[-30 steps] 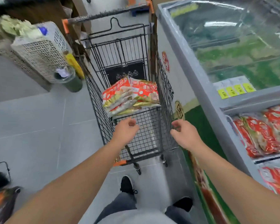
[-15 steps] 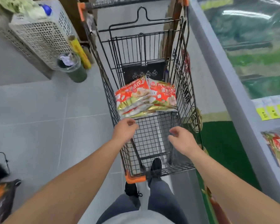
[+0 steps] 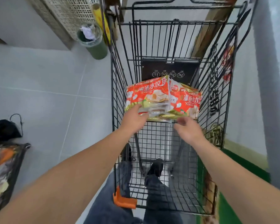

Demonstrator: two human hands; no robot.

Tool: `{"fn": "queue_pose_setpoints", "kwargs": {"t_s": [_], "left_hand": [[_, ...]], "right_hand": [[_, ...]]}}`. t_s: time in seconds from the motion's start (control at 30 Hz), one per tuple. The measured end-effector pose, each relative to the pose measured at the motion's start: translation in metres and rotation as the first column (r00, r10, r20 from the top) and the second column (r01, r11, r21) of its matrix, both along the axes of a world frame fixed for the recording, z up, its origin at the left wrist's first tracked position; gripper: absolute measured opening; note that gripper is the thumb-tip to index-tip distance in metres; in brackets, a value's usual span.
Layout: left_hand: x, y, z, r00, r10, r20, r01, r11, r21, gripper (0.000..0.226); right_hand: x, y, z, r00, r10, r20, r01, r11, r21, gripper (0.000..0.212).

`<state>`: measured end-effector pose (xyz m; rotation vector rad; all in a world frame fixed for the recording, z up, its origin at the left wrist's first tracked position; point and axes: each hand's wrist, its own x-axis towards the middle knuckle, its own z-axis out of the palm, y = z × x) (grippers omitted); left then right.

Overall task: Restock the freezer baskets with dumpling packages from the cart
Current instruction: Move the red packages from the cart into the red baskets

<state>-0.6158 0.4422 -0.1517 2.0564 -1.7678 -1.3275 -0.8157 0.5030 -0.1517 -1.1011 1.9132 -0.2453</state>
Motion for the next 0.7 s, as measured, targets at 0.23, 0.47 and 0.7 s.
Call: {"fn": "queue_pose_setpoints", "kwargs": {"t_s": [0.23,0.47,0.7], "left_hand": [[0.003,-0.057,-0.059,0.974,-0.198,0.110,0.200,0.980,-0.003,0.064],[-0.001,-0.086,-0.120,0.875,-0.449,0.182,0.435,0.893,0.115,0.068],[0.001,-0.090,-0.126,0.901,-0.425,0.090,0.421,0.905,0.063,0.061]], "right_hand": [[0.006,-0.077,-0.045,0.998,-0.062,0.016,0.062,0.998,0.019,0.051],[0.016,-0.138,-0.084,0.955,-0.269,0.123,0.260,0.962,0.080,0.041],[0.016,-0.156,-0.102,0.935,-0.348,0.063,0.343,0.936,0.077,0.029]]}}
